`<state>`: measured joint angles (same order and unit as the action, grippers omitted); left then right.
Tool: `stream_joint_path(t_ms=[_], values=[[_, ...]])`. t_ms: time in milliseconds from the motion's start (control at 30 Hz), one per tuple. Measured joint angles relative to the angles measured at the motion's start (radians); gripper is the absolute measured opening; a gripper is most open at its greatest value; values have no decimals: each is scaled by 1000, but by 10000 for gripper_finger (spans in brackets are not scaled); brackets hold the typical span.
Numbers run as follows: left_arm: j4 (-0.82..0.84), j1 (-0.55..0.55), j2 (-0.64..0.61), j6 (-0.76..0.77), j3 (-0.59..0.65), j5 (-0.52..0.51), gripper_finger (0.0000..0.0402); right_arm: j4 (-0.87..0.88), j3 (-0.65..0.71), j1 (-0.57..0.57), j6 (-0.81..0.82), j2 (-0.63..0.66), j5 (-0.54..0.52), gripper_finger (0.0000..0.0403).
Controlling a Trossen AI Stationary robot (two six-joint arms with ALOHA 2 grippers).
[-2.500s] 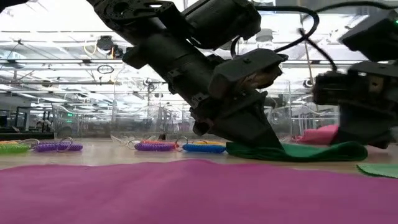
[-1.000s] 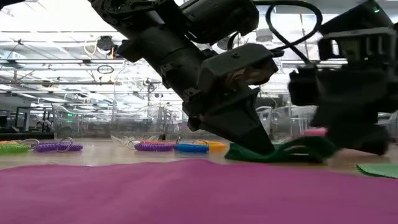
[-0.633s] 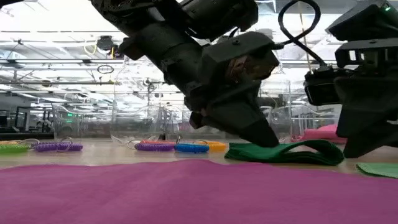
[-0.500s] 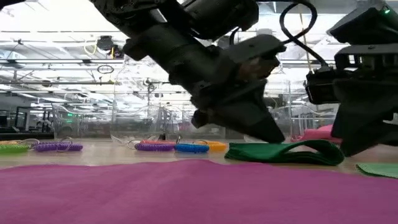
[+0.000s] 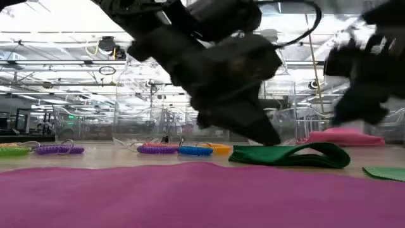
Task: Pick & Place Sports Items
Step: Put the green microfiber towel into the right transparent bin
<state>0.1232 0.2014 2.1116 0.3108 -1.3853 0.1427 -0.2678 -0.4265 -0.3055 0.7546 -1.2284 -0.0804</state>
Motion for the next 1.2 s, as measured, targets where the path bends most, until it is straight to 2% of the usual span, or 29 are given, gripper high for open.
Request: stream_joint_path(t_ms=[133,233,467,533,733,900,1000,1200], values=[[33,43,-51,-121,0,-94,19,-68,1,-36,-135,56,-13,143],[37,68,-67,-178,0,-115,1,-138,0,-57,-202,71,-6,114],[40,78,-1,-153,0,-117,2,-268,-1,-89,-330,71,0,18],[39,75,19,-127,0,-116,6,-298,-1,-98,-364,71,1,1],[1,57,42,-48,-2,-116,1,-361,-2,-115,-408,72,2,22],[-106,36,68,50,0,-127,9,-368,-2,-115,-412,72,2,14],[-202,25,87,96,0,-168,9,-365,-3,-115,-425,72,2,3],[-305,7,92,98,0,-173,9,-347,-4,-115,-430,72,2,11]])
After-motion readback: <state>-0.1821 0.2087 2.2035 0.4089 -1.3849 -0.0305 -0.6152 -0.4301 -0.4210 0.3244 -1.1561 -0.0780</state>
